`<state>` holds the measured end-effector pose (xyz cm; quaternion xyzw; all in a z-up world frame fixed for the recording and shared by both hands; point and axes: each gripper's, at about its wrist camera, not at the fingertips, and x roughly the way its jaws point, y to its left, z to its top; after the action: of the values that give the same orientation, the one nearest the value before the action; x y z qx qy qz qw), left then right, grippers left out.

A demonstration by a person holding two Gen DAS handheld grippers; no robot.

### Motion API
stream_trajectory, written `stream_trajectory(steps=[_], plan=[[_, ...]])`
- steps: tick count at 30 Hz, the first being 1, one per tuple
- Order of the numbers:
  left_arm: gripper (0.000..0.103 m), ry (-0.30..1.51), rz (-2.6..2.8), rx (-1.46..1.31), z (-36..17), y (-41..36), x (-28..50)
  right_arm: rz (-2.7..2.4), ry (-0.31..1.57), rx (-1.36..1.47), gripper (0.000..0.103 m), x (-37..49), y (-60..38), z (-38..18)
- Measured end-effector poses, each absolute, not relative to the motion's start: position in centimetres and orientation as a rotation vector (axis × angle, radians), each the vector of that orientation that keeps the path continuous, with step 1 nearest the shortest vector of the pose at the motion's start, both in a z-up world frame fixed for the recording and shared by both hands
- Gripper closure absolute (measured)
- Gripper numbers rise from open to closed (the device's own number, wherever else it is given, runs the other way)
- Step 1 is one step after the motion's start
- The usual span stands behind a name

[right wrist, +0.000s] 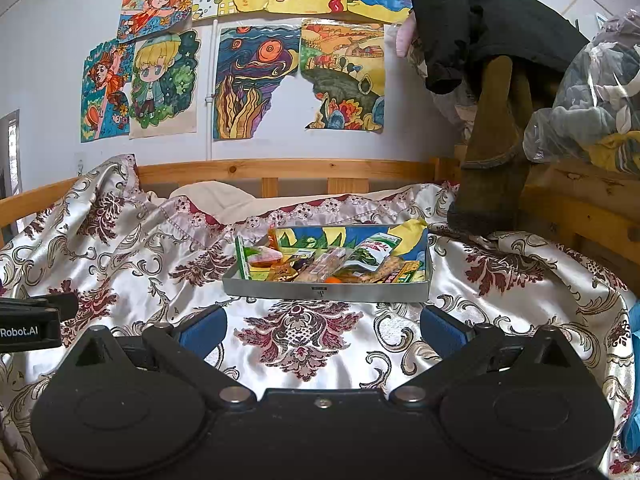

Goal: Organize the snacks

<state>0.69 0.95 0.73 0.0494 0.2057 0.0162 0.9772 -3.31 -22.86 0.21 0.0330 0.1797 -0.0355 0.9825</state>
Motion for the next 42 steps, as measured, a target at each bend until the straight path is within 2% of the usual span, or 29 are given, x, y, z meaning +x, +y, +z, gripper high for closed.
stream_trajectory(steps=[42], plan=[[0.0,0.462,0.051,0.107,0.35,1.45,1.17,-0.071,0.363,0.064,0.001,-3.35,-22.81,0.33]])
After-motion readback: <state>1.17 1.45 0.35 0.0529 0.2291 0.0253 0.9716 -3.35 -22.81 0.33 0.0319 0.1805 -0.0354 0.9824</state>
